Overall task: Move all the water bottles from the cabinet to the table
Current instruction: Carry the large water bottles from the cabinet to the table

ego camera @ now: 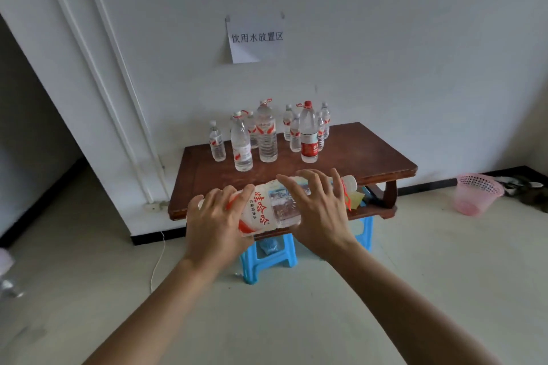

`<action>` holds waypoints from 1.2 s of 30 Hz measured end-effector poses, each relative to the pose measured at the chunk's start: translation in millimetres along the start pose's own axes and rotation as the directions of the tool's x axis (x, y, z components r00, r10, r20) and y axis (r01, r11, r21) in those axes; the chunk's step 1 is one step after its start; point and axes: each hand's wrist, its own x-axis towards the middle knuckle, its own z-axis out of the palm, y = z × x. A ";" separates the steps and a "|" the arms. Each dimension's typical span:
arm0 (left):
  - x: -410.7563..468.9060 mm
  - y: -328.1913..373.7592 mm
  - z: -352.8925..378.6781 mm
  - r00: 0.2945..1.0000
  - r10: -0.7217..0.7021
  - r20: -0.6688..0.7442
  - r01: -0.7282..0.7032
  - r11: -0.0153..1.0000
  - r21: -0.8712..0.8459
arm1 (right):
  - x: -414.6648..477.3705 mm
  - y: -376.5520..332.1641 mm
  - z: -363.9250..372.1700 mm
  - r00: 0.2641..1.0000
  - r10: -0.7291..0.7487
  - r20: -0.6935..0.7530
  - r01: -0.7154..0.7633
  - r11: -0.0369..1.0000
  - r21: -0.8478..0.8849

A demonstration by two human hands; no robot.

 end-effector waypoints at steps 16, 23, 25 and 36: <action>210.6 -150.2 214.6 0.999 0.011 0.044 -0.004 0.989 -0.147 | 173.4 84.1 205.5 0.917 0.398 0.000 -0.361 0.832 0.421; 295.8 -129.7 334.5 0.969 0.082 0.232 -0.045 0.986 -0.159 | 221.3 183.7 300.7 0.312 0.370 0.875 -0.341 -0.816 0.466; 311.5 -126.4 362.7 0.946 0.096 0.311 -0.046 0.985 -0.165 | 236.4 211.4 322.6 0.361 0.267 0.894 -0.307 -0.871 0.384; 341.6 -137.4 479.5 0.831 -0.139 0.538 0.300 0.927 -0.225 | 301.9 270.3 407.3 0.314 0.395 0.863 -0.577 -0.642 0.504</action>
